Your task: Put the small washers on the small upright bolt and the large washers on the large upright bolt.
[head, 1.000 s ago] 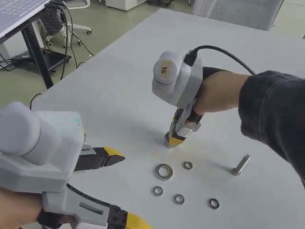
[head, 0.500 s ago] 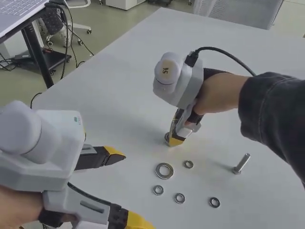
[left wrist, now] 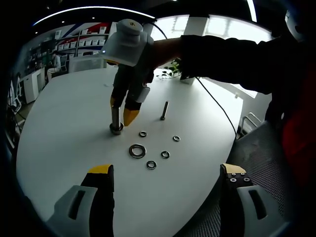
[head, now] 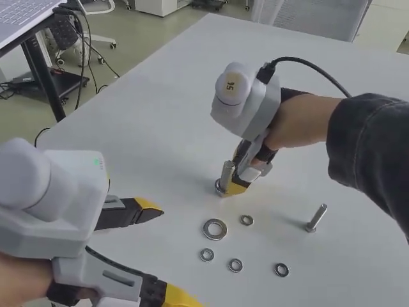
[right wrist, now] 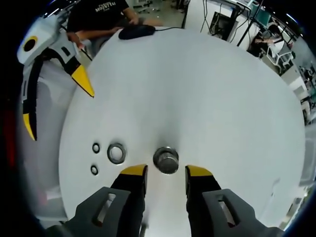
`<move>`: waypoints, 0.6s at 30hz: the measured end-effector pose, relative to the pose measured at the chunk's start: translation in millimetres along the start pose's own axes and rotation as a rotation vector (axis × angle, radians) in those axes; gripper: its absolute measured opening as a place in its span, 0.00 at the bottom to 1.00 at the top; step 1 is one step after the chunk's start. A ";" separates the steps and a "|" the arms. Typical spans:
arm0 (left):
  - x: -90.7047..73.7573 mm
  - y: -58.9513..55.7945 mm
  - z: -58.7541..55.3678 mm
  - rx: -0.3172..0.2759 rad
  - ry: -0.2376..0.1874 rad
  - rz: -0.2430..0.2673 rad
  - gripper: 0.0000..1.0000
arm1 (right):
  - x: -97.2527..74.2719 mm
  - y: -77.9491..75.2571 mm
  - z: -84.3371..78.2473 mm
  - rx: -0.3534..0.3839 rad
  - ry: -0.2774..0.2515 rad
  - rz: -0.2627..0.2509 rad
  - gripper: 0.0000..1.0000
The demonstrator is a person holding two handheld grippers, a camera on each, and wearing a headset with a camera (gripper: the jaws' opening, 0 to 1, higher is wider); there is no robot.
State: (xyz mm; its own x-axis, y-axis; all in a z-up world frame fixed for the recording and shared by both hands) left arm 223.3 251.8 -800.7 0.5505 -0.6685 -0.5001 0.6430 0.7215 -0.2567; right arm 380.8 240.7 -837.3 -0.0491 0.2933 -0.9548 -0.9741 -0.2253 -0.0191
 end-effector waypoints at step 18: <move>4.3 -4.1 4.6 0.012 0.010 -0.009 0.88 | -27.4 4.2 -18.2 0.030 -0.010 -0.042 0.32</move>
State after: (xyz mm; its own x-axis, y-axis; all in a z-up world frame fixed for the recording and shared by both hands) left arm 225.5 245.2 -798.0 0.5389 -0.6733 -0.5063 0.6547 0.7129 -0.2512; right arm 382.1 214.8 -816.5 -0.0101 0.3112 -0.9503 -0.9814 -0.1851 -0.0502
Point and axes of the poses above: the centre of the closed fingertips' face, and the gripper's own axes: x roughly forward along the fingers, y roughly to its left, z roughly out of its top, the point moved 1 cm from there along -x, roughly backward along the fingers, and after that the axes turned 2 degrees about -y, right-handed, at the moved point
